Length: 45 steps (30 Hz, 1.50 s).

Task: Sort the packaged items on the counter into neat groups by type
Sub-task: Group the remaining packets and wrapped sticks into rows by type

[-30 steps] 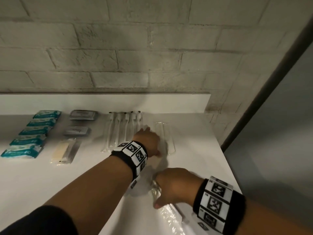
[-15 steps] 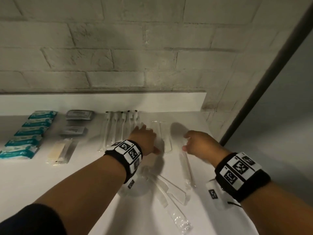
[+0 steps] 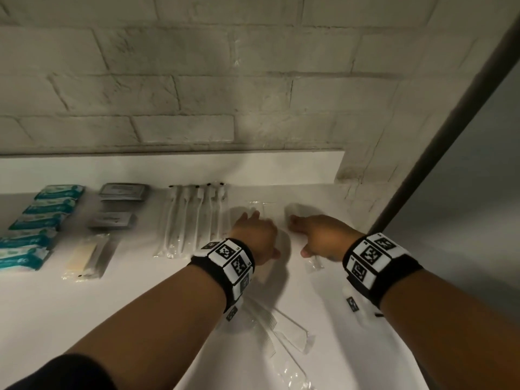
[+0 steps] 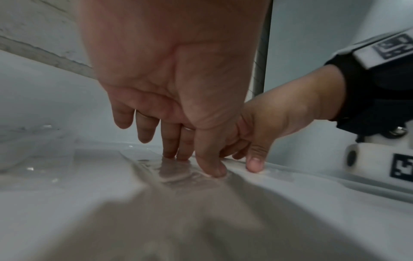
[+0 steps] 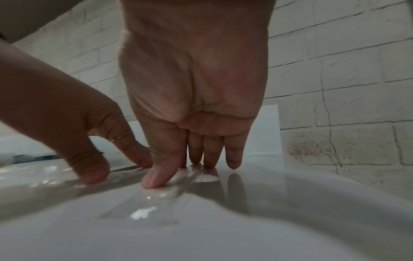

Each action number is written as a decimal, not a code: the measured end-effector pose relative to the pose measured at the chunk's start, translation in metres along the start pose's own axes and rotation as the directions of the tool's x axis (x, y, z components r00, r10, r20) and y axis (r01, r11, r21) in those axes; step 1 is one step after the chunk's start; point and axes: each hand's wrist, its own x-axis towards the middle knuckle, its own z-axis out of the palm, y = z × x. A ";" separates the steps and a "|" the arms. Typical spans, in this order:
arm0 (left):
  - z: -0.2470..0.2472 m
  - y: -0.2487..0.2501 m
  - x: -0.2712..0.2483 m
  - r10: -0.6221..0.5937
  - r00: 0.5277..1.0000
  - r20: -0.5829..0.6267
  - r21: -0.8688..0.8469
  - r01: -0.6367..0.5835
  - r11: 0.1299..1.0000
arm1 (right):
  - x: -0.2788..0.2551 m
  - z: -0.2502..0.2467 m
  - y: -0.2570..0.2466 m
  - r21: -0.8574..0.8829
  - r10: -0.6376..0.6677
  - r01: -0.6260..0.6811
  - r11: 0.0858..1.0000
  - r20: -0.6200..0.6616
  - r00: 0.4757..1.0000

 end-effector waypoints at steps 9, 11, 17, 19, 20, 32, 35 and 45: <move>-0.001 0.000 -0.002 -0.010 1.000 0.000 -0.019 0.010 1.000 | 0.040 -0.004 -0.005 0.177 0.303 -0.282 0.943 -0.110 0.947; -0.002 0.000 -0.002 -0.012 1.000 0.006 -0.023 0.012 1.000 | 0.042 -0.011 -0.004 0.075 0.300 -0.296 0.952 -0.048 0.953; -0.002 -0.001 0.000 -0.009 1.000 0.020 -0.020 0.009 1.000 | 0.035 -0.022 0.002 0.016 0.176 -0.176 0.984 -0.116 0.978; -0.001 -0.001 0.002 -0.008 1.000 0.030 -0.017 0.008 1.000 | 0.026 -0.028 -0.001 0.069 0.090 -0.073 0.995 -0.303 0.949; -0.001 -0.001 0.003 -0.009 0.999 0.032 -0.017 0.009 1.000 | 0.022 -0.029 -0.003 0.054 0.029 -0.009 0.998 -0.374 0.927; -0.004 0.000 0.000 -0.006 0.999 0.033 0.010 0.006 1.000 | 0.011 -0.003 0.006 -0.053 -0.026 0.018 0.998 -0.164 0.986; -0.005 0.001 0.000 -0.015 0.999 0.041 0.014 0.014 1.000 | 0.018 0.000 0.001 -0.060 0.005 -0.011 0.998 -0.105 0.994; -0.006 0.000 0.000 -0.010 0.998 0.057 0.007 0.010 1.000 | 0.009 -0.002 -0.007 -0.010 0.056 -0.059 0.998 -0.186 0.981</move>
